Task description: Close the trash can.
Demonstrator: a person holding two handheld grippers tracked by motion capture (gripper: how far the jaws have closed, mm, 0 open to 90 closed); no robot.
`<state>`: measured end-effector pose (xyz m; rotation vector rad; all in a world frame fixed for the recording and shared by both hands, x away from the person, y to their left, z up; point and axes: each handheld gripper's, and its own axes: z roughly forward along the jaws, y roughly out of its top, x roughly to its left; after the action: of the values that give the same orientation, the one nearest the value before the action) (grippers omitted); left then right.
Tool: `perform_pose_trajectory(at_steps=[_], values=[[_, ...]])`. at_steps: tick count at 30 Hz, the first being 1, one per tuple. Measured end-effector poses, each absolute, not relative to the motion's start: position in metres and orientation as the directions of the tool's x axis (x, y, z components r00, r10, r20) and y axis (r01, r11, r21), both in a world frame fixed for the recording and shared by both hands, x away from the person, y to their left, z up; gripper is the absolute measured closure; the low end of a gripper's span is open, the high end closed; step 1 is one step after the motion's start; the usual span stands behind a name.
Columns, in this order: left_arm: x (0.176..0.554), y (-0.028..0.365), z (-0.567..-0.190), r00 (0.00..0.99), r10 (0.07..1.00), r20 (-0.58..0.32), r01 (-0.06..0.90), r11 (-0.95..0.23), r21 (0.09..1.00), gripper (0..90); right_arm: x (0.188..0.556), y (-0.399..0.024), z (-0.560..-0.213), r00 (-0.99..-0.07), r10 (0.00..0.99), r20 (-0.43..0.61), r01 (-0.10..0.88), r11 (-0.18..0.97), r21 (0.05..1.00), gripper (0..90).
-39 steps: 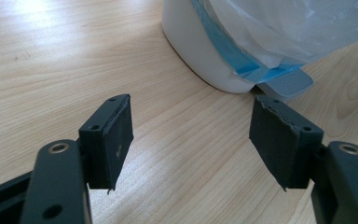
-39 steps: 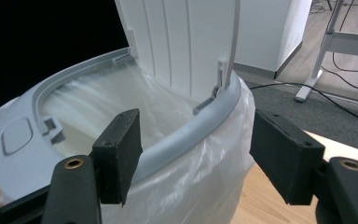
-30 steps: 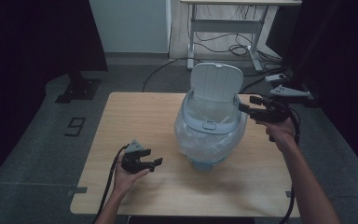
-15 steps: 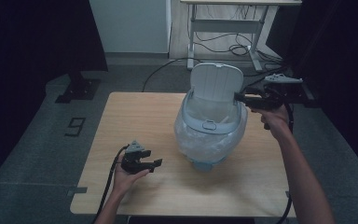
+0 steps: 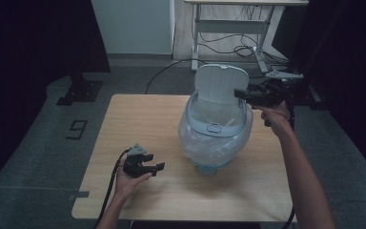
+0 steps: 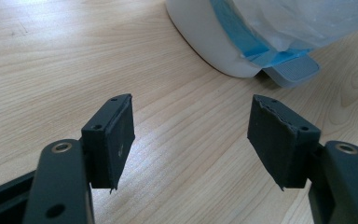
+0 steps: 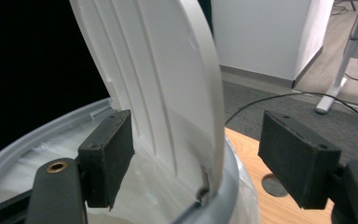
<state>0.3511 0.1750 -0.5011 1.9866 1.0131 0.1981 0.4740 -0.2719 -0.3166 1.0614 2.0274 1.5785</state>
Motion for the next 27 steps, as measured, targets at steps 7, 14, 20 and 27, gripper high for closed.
perform_pose_trajectory(at_steps=[7,14,20,27], values=[[0.352,0.175,-0.502,0.655,0.720,-0.227,0.579,-0.286,0.763,31.6,0.465,-0.261,-0.309,-0.703,0.691,0.167,0.316,0.094,0.944,24.3],[0.351,0.172,-0.502,0.660,0.717,-0.225,0.577,-0.292,0.763,31.6,0.454,-0.263,-0.308,-0.735,0.656,0.174,0.330,0.121,0.936,24.4],[0.351,0.170,-0.503,0.662,0.716,-0.221,0.577,-0.299,0.760,31.6,0.438,-0.260,-0.309,-0.779,0.591,0.210,0.354,0.138,0.925,13.2],[0.349,0.168,-0.502,0.666,0.715,-0.213,0.568,-0.301,0.766,31.9,0.420,-0.253,-0.313,-0.806,0.558,0.200,0.349,0.175,0.921,11.7]])
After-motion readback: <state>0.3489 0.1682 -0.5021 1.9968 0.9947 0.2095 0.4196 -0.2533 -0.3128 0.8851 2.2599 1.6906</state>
